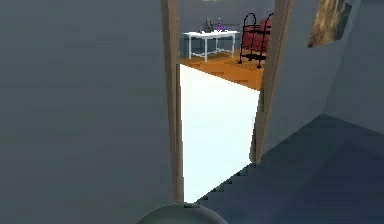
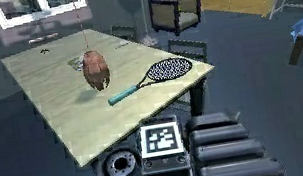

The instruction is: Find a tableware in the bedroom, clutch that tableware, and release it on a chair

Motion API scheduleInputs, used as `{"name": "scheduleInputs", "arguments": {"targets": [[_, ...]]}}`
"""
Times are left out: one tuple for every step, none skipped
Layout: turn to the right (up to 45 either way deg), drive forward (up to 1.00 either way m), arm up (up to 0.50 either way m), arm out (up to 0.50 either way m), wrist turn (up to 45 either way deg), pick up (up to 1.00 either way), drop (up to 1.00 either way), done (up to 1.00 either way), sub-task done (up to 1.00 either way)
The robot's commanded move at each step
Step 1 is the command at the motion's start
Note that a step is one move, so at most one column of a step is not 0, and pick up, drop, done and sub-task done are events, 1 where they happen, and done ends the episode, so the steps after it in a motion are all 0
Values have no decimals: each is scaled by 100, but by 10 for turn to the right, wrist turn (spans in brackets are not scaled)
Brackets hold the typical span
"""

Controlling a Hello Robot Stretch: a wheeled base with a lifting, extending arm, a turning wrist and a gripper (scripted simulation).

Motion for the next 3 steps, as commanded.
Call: {"name": "scheduleInputs", "arguments": {"targets": [[0, 0, 0, 46, 0, 0, 0, 0, 0], [0, 0, 0, 0, 450, 0, 0, 0, 0], [0, 0, 0, 0, 450, 0, 0, 0, 0]]}}
